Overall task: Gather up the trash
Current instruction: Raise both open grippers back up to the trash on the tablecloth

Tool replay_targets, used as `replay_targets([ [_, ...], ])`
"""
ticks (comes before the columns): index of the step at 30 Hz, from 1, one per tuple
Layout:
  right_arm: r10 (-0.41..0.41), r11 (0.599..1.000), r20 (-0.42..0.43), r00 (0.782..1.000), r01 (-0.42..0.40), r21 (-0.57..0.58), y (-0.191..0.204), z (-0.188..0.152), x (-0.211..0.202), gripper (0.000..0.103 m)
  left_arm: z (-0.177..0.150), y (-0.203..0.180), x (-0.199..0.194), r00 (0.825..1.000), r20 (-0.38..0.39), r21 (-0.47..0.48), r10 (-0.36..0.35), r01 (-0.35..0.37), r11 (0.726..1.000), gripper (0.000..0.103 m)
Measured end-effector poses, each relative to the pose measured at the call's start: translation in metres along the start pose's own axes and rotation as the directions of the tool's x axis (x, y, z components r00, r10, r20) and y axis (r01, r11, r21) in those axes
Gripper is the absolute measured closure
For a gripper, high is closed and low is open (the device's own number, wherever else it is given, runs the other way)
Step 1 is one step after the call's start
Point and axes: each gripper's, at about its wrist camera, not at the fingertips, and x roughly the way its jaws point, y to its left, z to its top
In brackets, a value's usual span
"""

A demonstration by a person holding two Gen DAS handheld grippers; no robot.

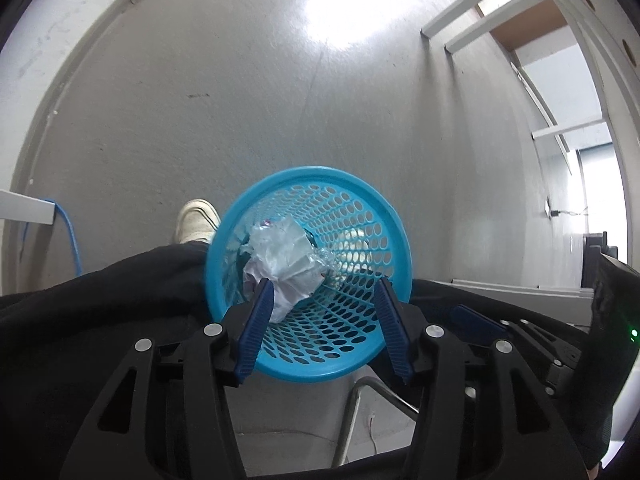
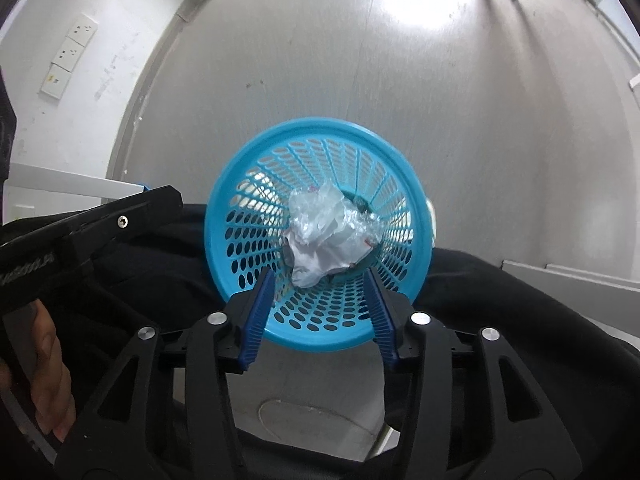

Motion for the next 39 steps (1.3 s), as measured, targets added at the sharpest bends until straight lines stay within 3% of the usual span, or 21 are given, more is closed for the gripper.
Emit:
replay_targets([
  [8, 0.025, 0.999, 0.093, 0.995, -0.021, -0.043, 0.010, -0.024, -0.041, 0.052, -0.020, -0.002, -0.036, 0.995, 0.098, 0.022, 0.007, -0.009, 1.000, 0.049],
  [14, -0.025, 0.995, 0.168, 0.985, 0.040, -0.092, 0.022, -0.046, -0.073, 0.048, -0.038, -0.004, -0.059, 0.987, 0.158, 0.041, 0.005, -0.012, 0.999, 0.049],
  [22, -0.005, 0.991, 0.248, 0.969, 0.038, -0.127, 0.024, -0.079, -0.121, 0.043, -0.072, -0.026, -0.101, 0.960, 0.274, 0.125, 0.061, -0.098, 0.987, 0.039],
  [33, -0.008, 0.987, 0.448, 0.894, 0.079, -0.140, 0.022, -0.130, -0.205, 0.037, -0.116, -0.041, -0.155, 0.948, 0.316, 0.170, 0.024, -0.082, 0.982, 0.028],
  [39, 0.027, 0.987, 0.532, 0.846, 0.062, -0.148, 0.027, -0.161, -0.244, 0.032, -0.149, -0.046, -0.200, 0.916, 0.401, 0.190, 0.009, -0.093, 0.977, 0.017],
])
